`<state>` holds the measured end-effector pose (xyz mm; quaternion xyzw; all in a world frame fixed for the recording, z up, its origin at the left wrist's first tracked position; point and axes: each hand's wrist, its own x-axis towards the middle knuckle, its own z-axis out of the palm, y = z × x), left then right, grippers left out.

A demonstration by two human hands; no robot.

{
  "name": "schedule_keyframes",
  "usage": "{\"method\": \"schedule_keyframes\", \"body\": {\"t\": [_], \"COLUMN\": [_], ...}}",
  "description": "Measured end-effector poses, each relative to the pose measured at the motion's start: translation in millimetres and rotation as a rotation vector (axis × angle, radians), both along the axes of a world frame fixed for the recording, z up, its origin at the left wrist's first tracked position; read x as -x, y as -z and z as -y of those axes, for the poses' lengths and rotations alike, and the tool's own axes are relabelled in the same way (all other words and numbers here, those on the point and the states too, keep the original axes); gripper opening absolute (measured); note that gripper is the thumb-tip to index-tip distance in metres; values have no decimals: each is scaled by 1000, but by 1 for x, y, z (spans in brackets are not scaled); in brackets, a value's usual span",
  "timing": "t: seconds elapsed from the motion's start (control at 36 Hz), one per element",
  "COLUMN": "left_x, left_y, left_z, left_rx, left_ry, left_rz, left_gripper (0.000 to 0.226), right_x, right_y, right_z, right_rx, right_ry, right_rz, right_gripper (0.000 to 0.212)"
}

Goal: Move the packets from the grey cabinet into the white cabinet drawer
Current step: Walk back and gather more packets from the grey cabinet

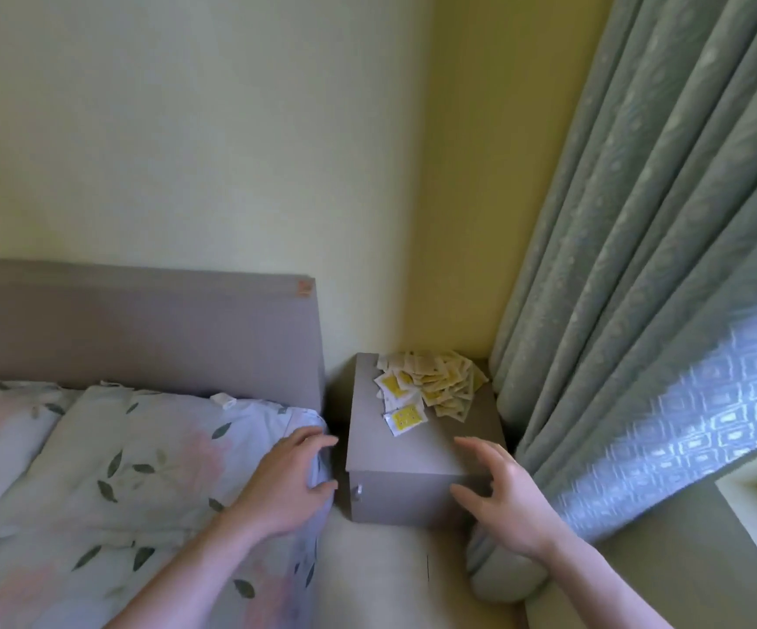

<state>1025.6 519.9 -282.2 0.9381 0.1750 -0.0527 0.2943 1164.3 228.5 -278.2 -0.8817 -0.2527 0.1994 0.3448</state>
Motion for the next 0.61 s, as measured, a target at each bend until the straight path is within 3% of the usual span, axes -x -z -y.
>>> {"method": "schedule_keyframes", "body": {"t": [0.25,0.61], "left_x": [-158,-327], "left_y": [55,138], "left_z": [-16,-43], "left_rx": [128,209], "left_ry": [69,-78], "left_rz": [-154,-315], "left_gripper": [57,48], "right_x": [-118,-328], "right_y": [34,116], "right_z": [-33,-108], "right_rx": [73,156], "right_ry": [77,86], "right_rz": [-96,-272], "right_gripper": [62,44]}}
